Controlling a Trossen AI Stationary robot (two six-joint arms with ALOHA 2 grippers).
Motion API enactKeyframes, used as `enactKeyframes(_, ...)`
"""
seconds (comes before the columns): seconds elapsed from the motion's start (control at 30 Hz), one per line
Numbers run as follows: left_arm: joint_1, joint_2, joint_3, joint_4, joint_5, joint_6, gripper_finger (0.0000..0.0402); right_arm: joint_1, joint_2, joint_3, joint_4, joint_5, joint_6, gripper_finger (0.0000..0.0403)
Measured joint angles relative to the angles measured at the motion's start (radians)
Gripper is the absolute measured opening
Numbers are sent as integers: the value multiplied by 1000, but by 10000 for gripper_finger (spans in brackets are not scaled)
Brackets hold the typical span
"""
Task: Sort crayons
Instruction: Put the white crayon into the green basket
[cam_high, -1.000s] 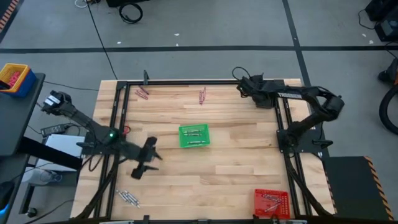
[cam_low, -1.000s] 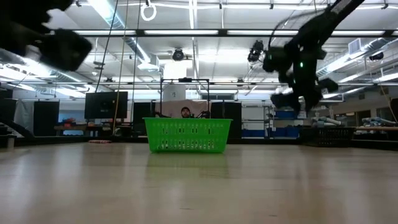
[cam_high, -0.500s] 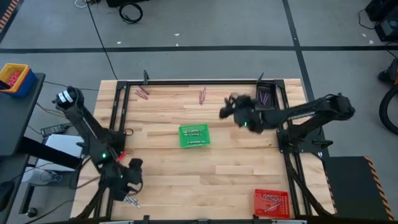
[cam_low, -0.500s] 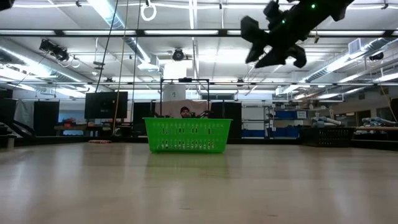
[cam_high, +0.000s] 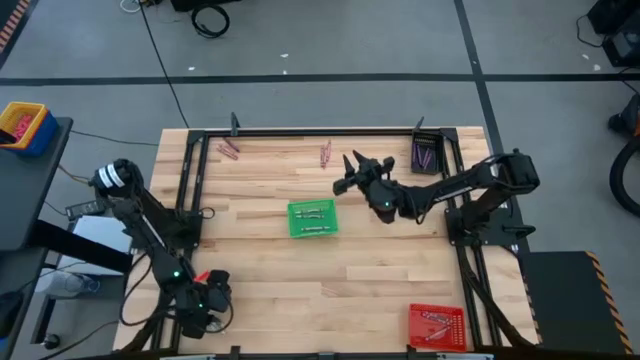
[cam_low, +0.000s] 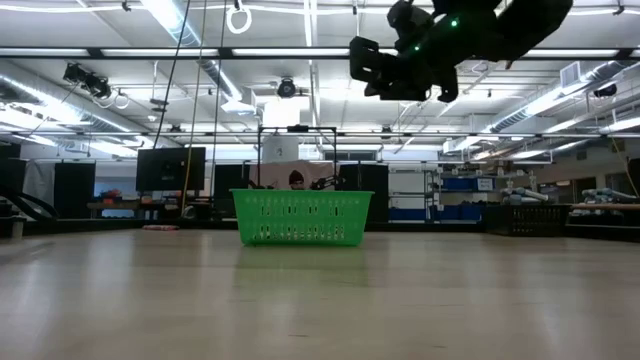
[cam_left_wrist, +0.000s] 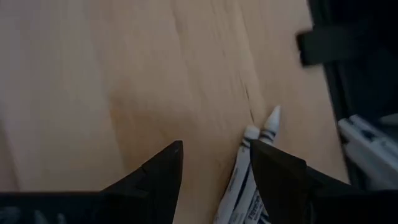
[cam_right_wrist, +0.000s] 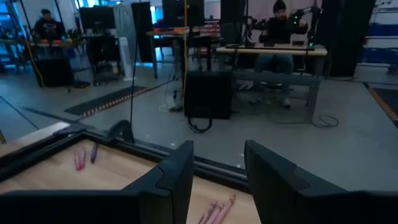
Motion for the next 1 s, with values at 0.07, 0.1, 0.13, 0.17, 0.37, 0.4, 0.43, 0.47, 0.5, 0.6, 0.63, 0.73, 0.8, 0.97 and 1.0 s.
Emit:
enactKeyframes(0.07, -2, 27, 28, -24, 1, 23, 198, -28, -2, 0, 9, -48, 6, 147)
enactKeyframes(0.1, -2, 36, 46, -41, 0, 34, 198, -41, -2, 0, 9, -63, 10, 147)
enactKeyframes(0.13, 1, 45, 66, -58, 0, 46, 198, -52, -2, 0, 10, -79, 18, 147)
enactKeyframes(0.17, 5, 53, 82, -75, 0, 53, 198, -64, -2, 0, 12, -93, 29, 147)
enactKeyframes(0.37, -3, 89, 120, -115, 0, 42, 198, -110, -2, 0, 13, -201, 95, 147)
enactKeyframes(0.4, -8, 96, 120, -120, 0, 40, 198, -114, -2, 0, 13, -214, 101, 147)
enactKeyframes(0.43, -12, 103, 119, -121, 0, 40, 198, -118, -2, 0, 13, -224, 104, 147)
enactKeyframes(0.47, -15, 110, 119, -119, 0, 38, 198, -121, -2, 0, 13, -230, 104, 147)
enactKeyframes(0.5, -21, 114, 120, -119, -4, 37, 198, -123, -2, 0, 13, -235, 104, 147)
enactKeyframes(0.6, -34, 126, 122, -122, -16, 37, 198, -129, -2, 0, 13, -238, 107, 147)
enactKeyframes(0.63, -37, 127, 123, -127, -16, 36, 198, -131, -2, 0, 13, -239, 107, 147)
enactKeyframes(0.73, -41, 128, 125, -164, -18, 34, 198, -138, -2, 0, 13, -239, 107, 147)
enactKeyframes(0.8, -41, 128, 126, -198, -20, 44, 195, -140, -2, 0, 13, -241, 107, 147)
enactKeyframes(0.97, -41, 128, 124, -228, -22, 89, 165, -144, -2, 0, 13, -246, 107, 147)
enactKeyframes(1.0, -41, 128, 123, -232, -23, 99, 154, -144, -2, 0, 14, -246, 106, 147)
